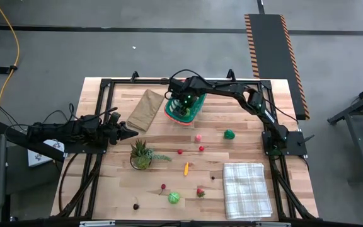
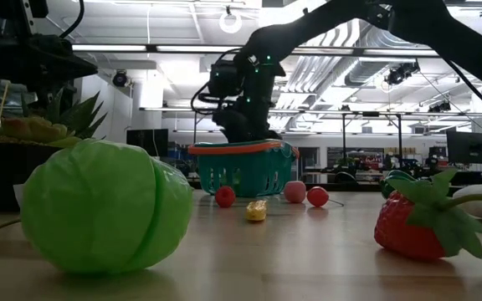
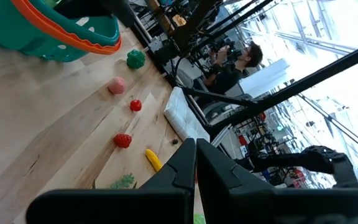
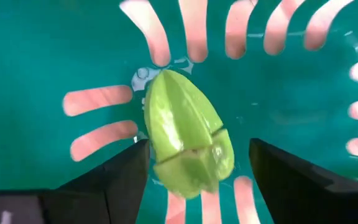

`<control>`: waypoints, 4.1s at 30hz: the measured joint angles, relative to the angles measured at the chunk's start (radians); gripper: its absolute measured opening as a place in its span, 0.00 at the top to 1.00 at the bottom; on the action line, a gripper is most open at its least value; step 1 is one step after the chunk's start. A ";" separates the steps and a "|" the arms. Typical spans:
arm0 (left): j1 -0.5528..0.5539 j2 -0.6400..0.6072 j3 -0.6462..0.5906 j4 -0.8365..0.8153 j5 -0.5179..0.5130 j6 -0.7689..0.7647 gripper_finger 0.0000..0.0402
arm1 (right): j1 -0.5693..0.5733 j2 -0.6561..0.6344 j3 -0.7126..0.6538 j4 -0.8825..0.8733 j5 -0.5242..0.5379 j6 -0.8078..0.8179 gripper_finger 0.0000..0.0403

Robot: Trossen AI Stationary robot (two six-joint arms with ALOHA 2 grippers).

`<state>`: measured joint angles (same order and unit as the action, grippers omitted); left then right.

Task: Pick and placing Produce into tupperware
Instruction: Put the green bell pepper in the green basket

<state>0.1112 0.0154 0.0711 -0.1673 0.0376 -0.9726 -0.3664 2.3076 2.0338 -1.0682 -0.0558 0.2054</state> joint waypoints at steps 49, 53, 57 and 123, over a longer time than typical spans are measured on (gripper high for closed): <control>0.000 0.000 0.000 0.000 -0.011 -0.008 0.99 | 0.106 -0.982 -0.943 -0.023 0.019 0.260 0.35; 0.000 0.000 0.000 0.000 -0.024 -0.039 0.99 | 0.106 -0.926 -0.943 -0.025 0.007 0.225 0.35; 0.000 0.000 0.000 0.000 -0.024 -0.057 0.99 | 0.106 -0.858 -0.942 -0.030 -0.002 0.153 0.35; 0.000 0.003 0.000 0.000 -0.030 -0.057 0.99 | 0.132 -0.798 -1.074 0.104 0.005 -0.027 0.16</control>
<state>0.1109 0.0181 0.0711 -0.1677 0.0074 -1.0294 -0.2348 1.5101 0.9598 -0.9641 -0.0512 0.1780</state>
